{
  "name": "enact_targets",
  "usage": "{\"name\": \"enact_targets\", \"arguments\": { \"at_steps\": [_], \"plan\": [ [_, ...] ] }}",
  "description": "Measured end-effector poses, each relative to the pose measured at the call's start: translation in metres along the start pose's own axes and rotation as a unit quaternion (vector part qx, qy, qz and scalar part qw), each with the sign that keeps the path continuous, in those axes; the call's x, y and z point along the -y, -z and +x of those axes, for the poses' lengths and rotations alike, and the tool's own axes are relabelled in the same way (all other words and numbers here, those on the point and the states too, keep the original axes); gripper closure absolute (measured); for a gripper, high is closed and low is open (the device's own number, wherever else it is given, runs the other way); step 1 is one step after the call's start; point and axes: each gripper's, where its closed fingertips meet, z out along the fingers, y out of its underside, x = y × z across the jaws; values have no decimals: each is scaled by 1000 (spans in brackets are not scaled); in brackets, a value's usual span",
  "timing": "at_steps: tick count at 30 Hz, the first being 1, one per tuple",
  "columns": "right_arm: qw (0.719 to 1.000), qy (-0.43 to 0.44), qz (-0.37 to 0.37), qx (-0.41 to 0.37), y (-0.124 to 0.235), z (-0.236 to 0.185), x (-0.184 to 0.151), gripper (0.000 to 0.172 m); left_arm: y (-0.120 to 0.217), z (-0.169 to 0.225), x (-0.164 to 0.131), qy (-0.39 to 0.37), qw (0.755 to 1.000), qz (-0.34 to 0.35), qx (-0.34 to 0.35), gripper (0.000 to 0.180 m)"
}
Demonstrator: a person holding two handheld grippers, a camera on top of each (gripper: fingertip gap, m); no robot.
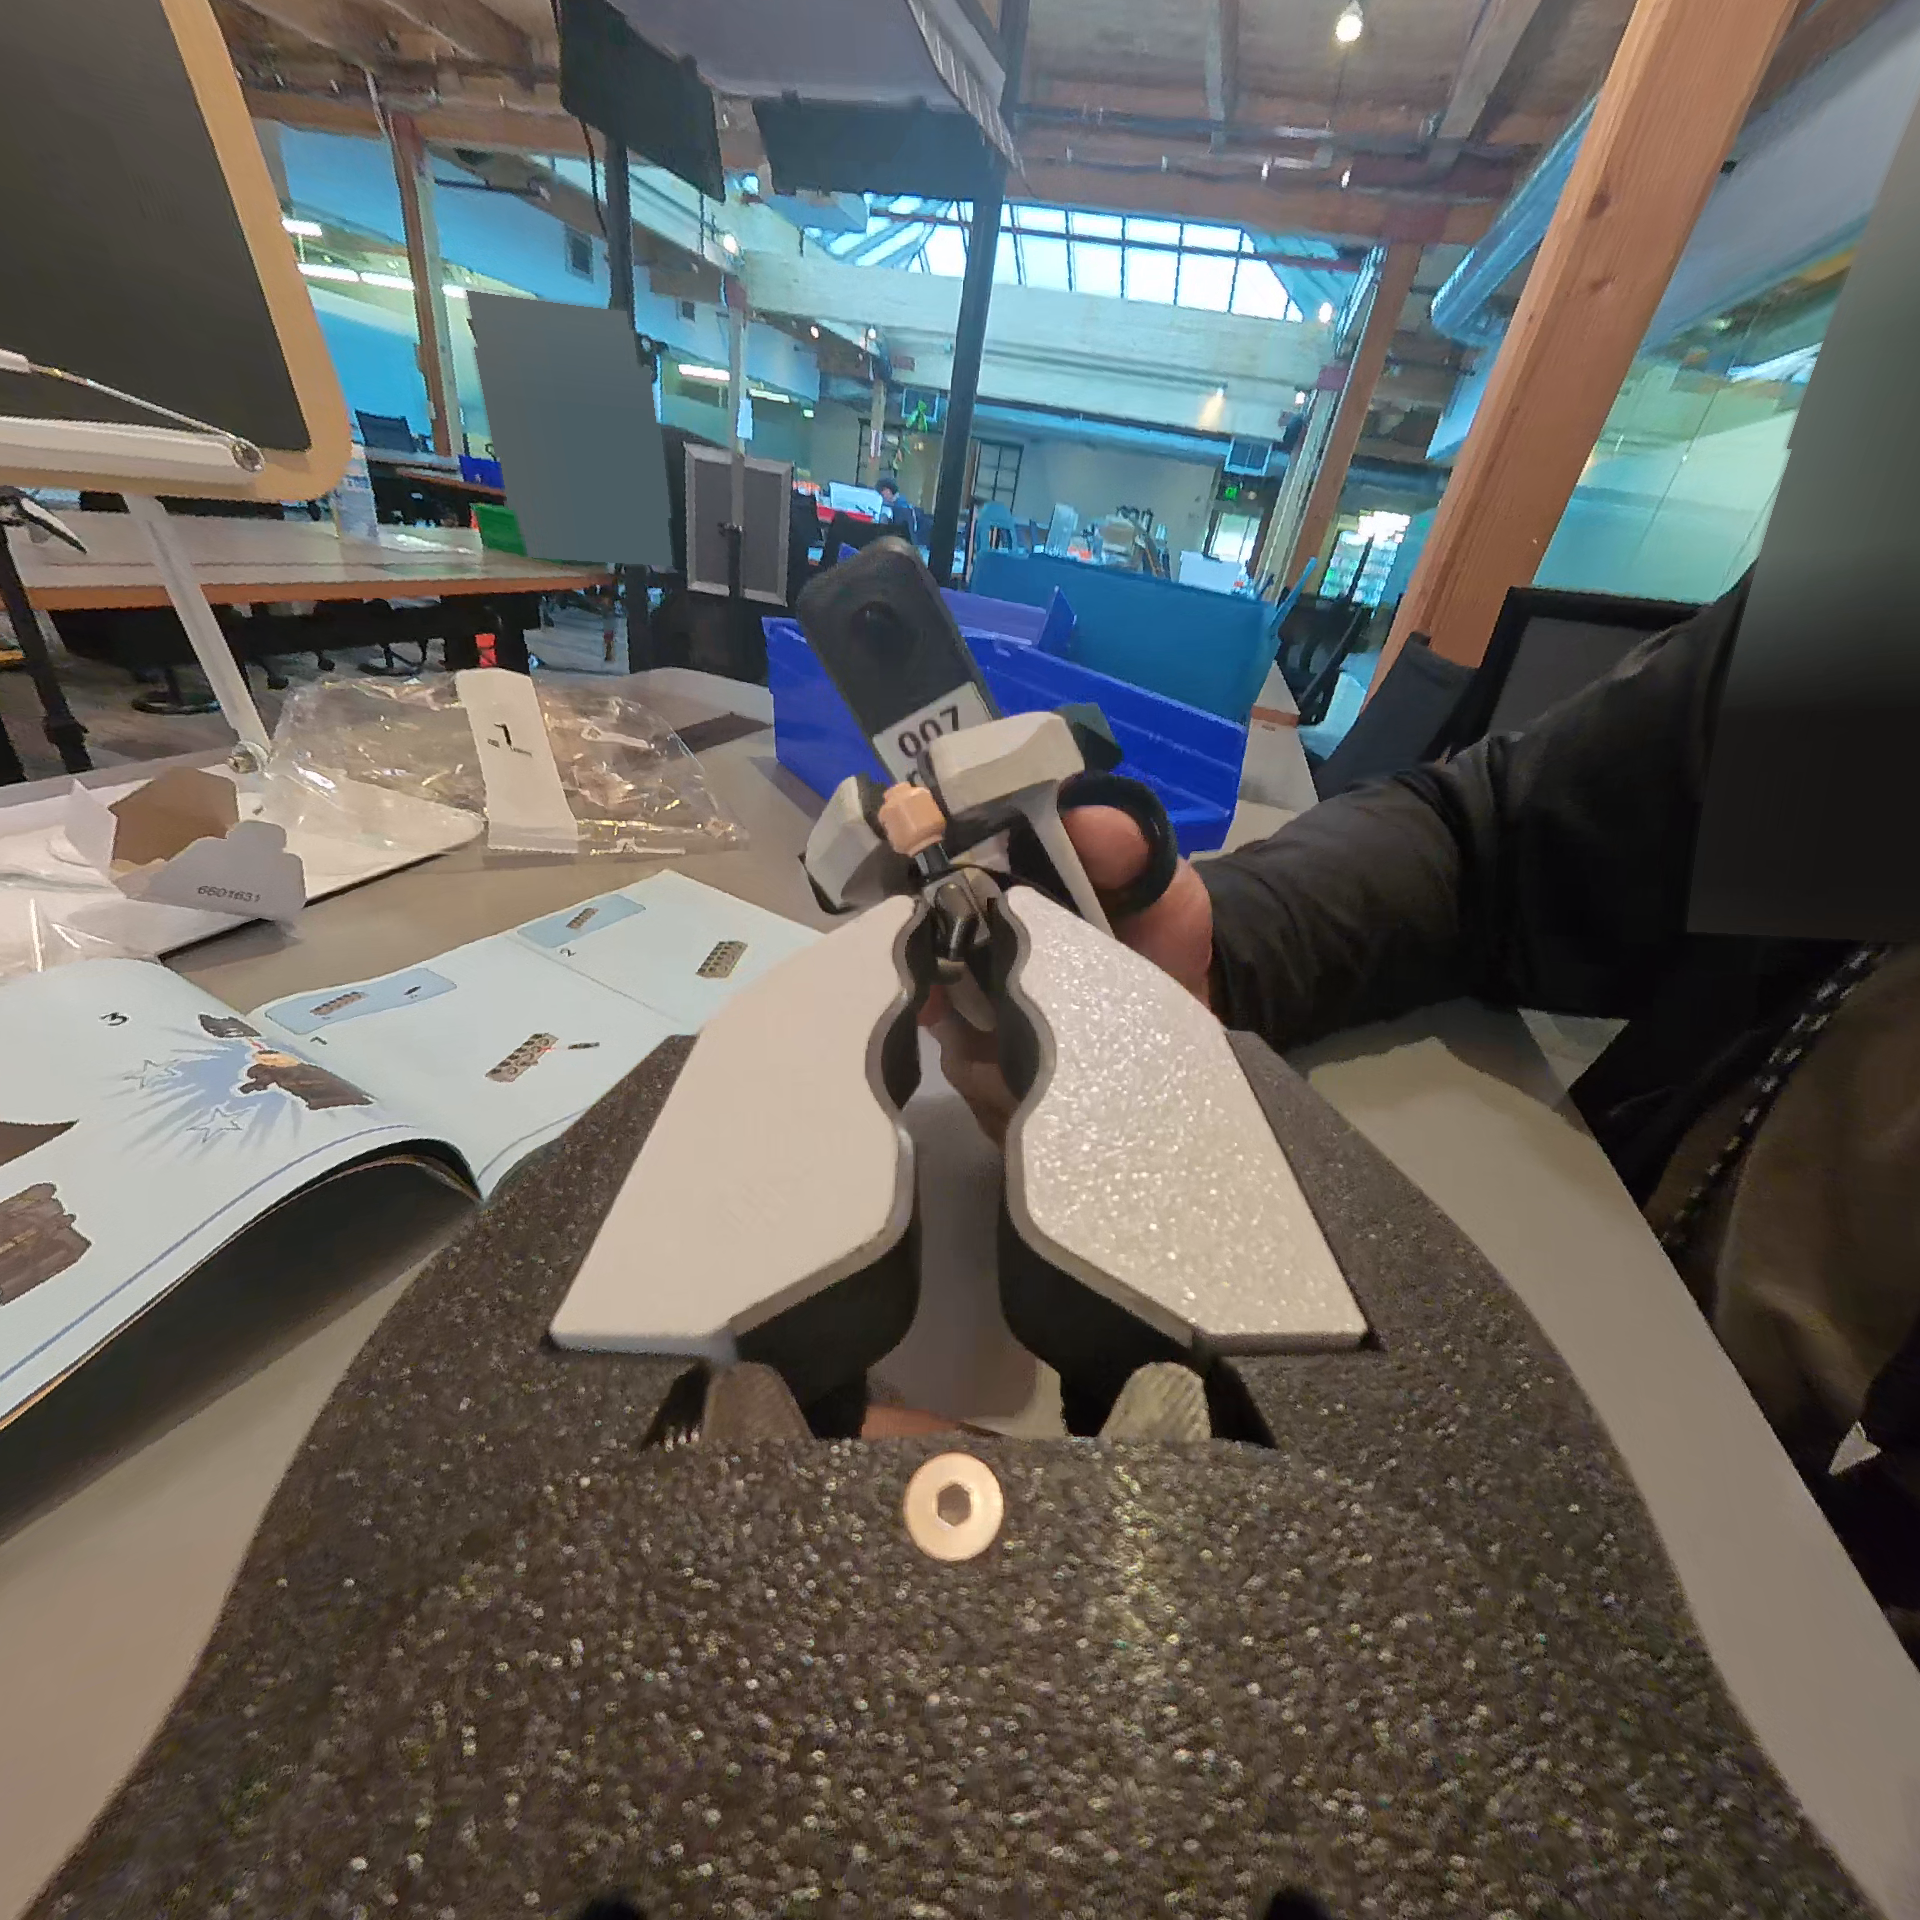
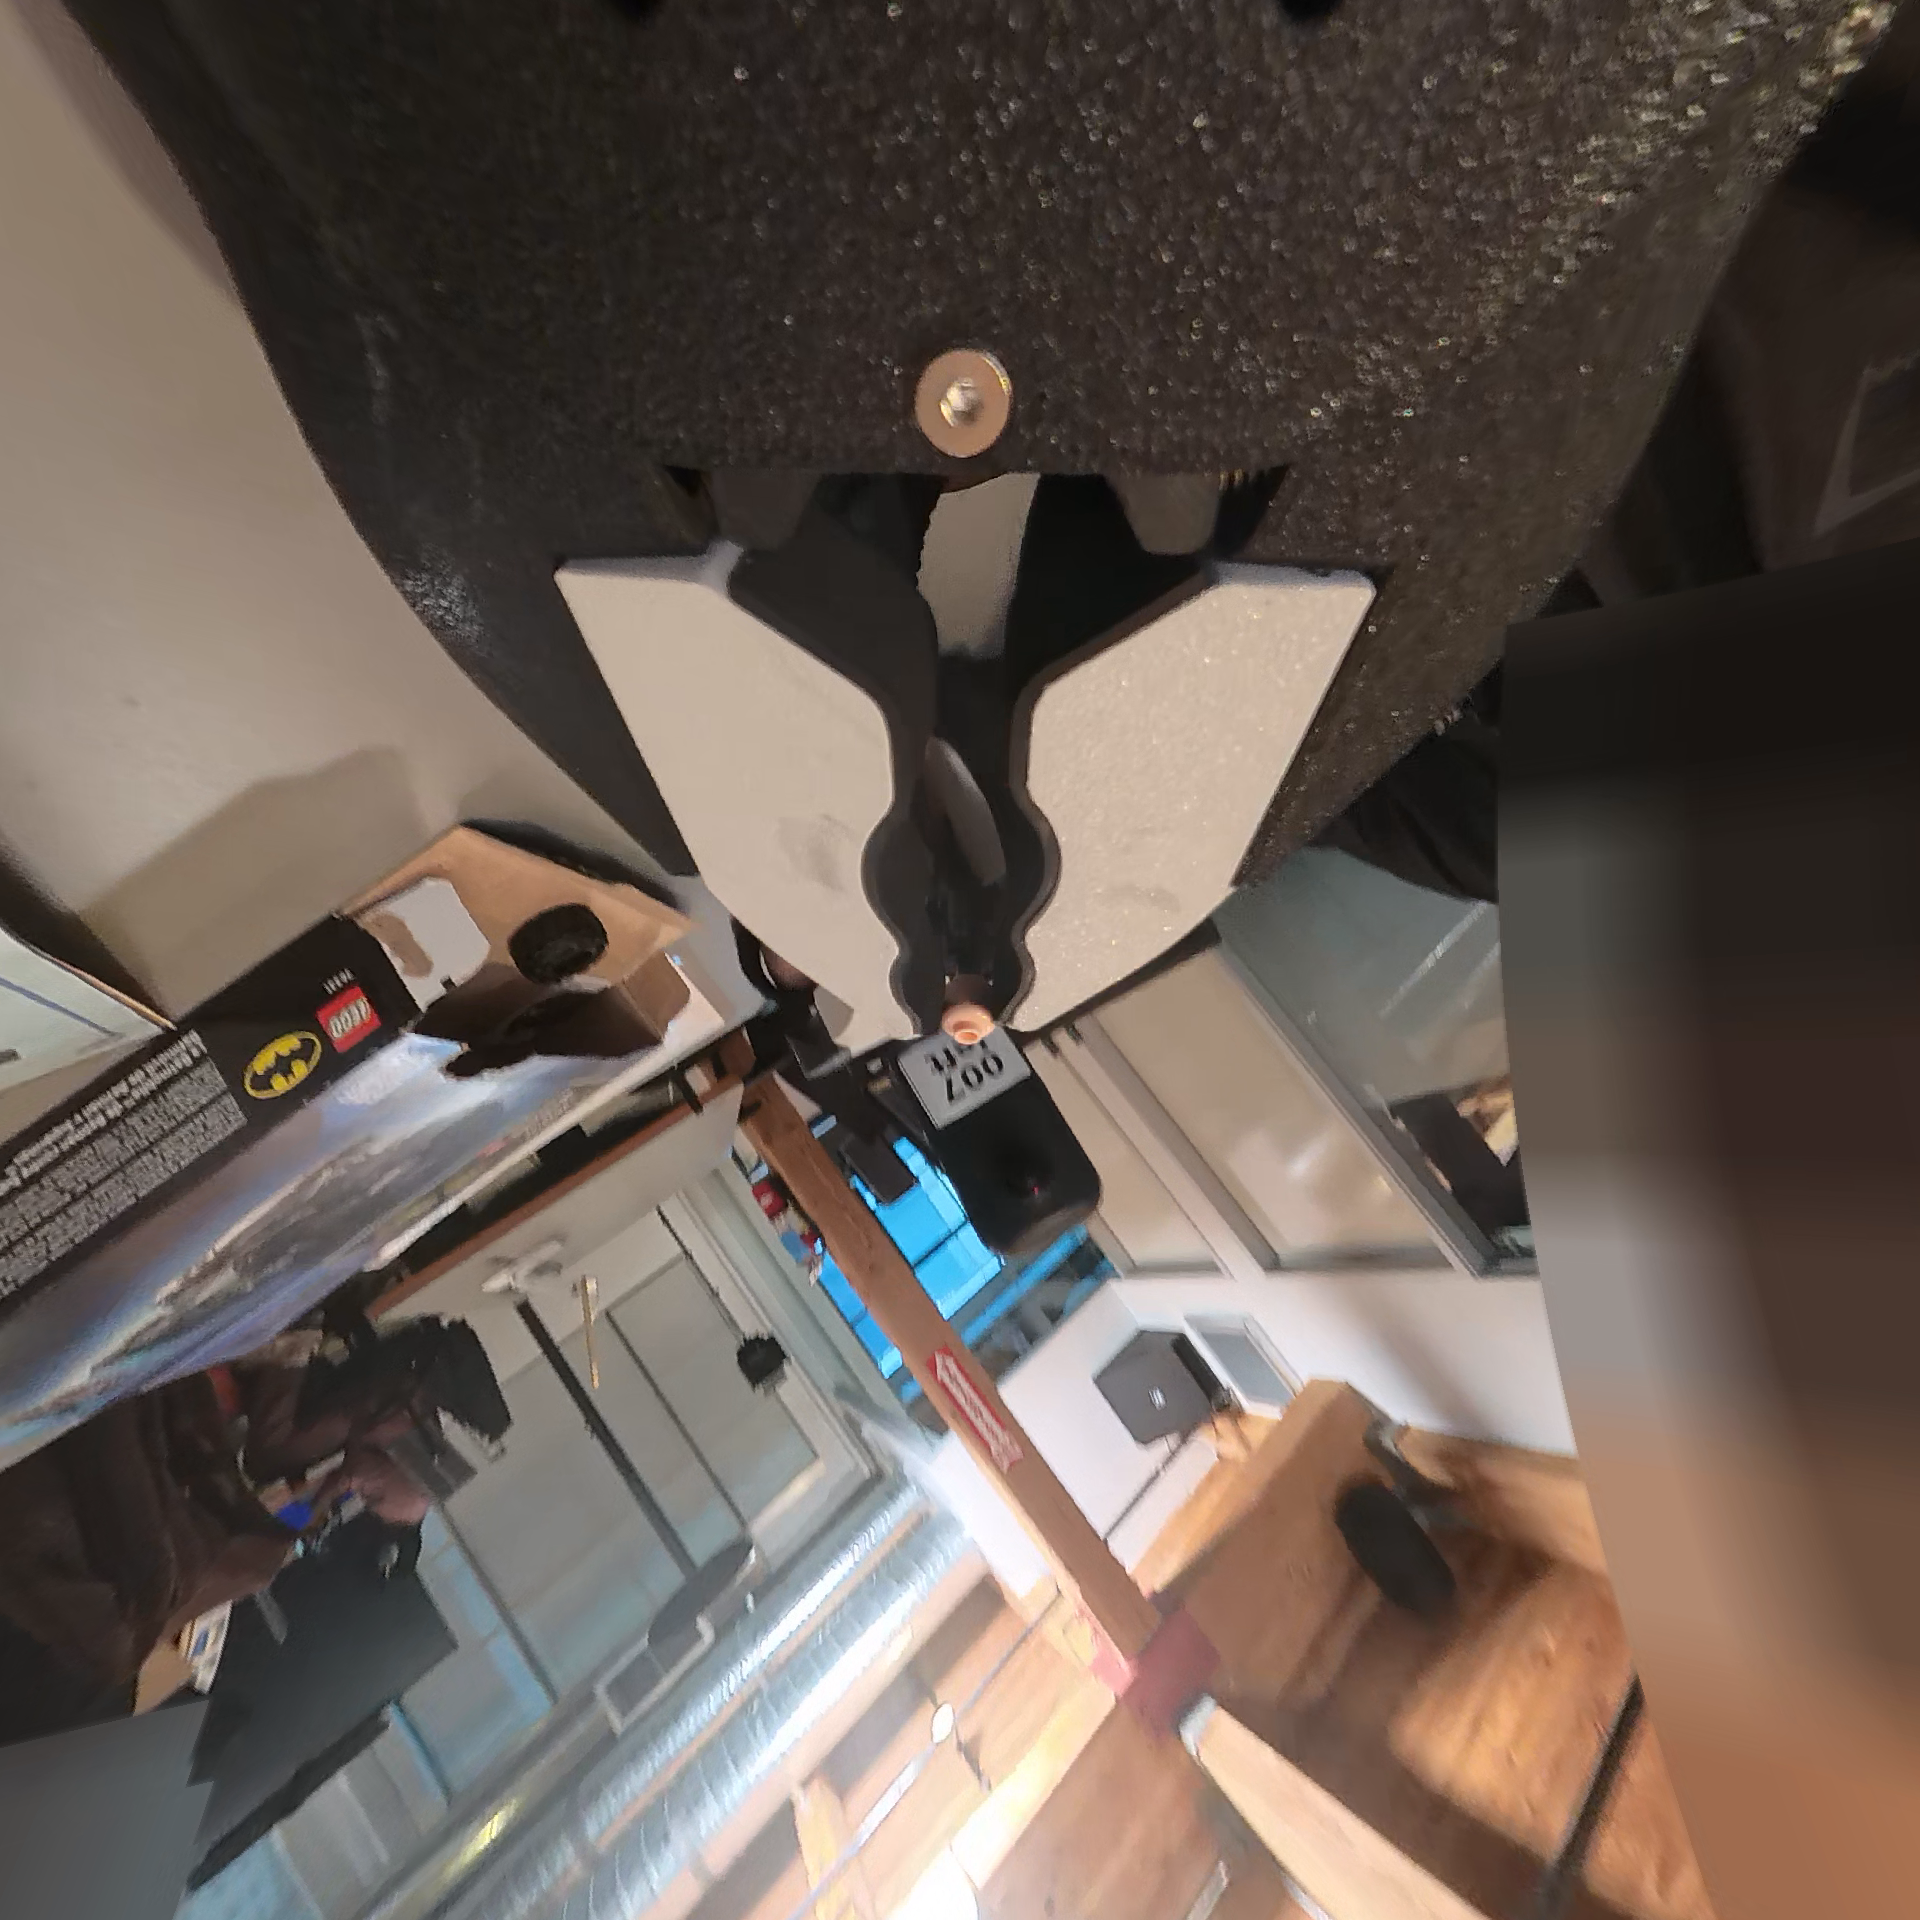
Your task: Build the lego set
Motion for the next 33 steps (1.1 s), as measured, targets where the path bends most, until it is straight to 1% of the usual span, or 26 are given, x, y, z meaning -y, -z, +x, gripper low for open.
{"name": "enact_targets", "arguments": {
  "at_steps": [5, 8, 13, 18, 25, 33],
  "plan": [
    [999, -6, -41, 8, 4, 0, -8, 162, 0, 3, -9, -17, 999, -37, -14, 171],
    [999, -11, -50, 8, 5, 2, -10, 162, 0, 3, -11, -15, 999, -37, -17, 171],
    [999, -26, -33, 10, 5, 3, -9, 161, -1, 2, -11, -4, 1000, -24, -19, 170],
    [1000, -17, -20, -5, 5, 4, -7, 161, -2, 0, -9, -11, 1000, -20, -1, 170],
    [999, 4, 1, -40, 6, 9, -4, 161, -3, -5, -9, 4, 1000, -7, 15, 171],
    [999, 21, 8, -29, 6, 5, -1, 162, -3, -2, -6, -17, 1000, -2, 10, 170]
  ]
}}
